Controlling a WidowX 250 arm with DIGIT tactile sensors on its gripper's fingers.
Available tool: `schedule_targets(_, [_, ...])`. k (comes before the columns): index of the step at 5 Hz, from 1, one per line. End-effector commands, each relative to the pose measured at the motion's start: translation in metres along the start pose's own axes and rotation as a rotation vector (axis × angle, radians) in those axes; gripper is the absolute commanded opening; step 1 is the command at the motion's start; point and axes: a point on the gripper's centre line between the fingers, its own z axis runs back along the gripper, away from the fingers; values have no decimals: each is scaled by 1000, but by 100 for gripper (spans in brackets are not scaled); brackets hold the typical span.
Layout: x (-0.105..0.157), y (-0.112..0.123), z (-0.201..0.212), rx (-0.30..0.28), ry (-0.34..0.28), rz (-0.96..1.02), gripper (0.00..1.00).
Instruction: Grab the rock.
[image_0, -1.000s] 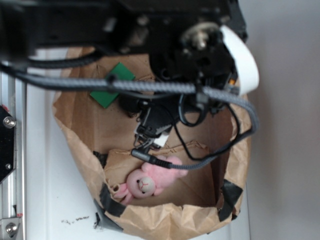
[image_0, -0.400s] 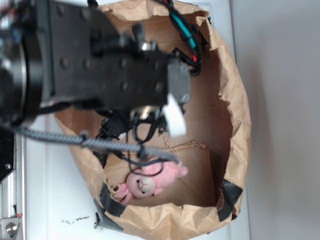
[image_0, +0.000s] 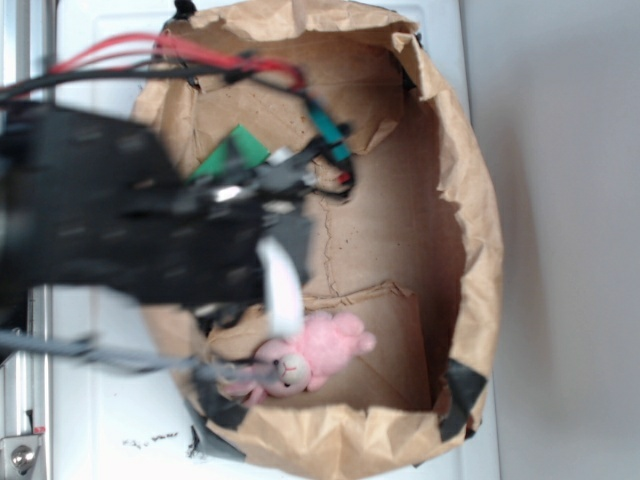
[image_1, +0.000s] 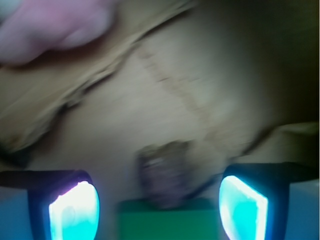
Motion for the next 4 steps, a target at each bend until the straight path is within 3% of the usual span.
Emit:
schedule_targets(1, [9, -12, 7, 4, -12, 34, 100])
schedule_targets(2, [13, -10, 4, -24, 19, 57, 100])
schedule_targets(4, [19, -4, 3, -12, 17, 116, 100])
